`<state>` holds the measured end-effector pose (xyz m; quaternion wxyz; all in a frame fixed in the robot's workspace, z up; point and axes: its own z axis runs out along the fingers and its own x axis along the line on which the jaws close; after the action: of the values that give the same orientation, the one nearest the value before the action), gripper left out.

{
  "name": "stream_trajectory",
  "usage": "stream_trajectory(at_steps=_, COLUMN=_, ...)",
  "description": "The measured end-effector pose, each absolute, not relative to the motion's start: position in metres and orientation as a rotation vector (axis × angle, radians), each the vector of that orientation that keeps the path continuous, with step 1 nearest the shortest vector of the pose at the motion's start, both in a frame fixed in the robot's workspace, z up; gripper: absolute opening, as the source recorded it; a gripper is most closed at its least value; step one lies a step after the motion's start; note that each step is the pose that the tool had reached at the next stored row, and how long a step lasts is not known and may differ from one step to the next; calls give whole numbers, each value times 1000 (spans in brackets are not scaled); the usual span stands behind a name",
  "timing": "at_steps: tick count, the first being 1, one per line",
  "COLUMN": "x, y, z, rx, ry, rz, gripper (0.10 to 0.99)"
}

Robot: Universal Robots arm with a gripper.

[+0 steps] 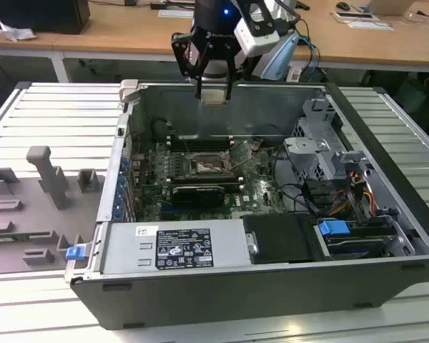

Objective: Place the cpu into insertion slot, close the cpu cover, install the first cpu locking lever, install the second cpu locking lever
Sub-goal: 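Place the cpu into insertion slot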

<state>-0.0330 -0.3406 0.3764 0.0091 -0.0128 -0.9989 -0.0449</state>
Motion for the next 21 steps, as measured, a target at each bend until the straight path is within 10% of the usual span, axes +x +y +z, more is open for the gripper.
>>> stream_trajectory(at_steps=21, x=-33, y=-341, z=376, rx=-542, ry=-3088, rz=-143, gripper=525)
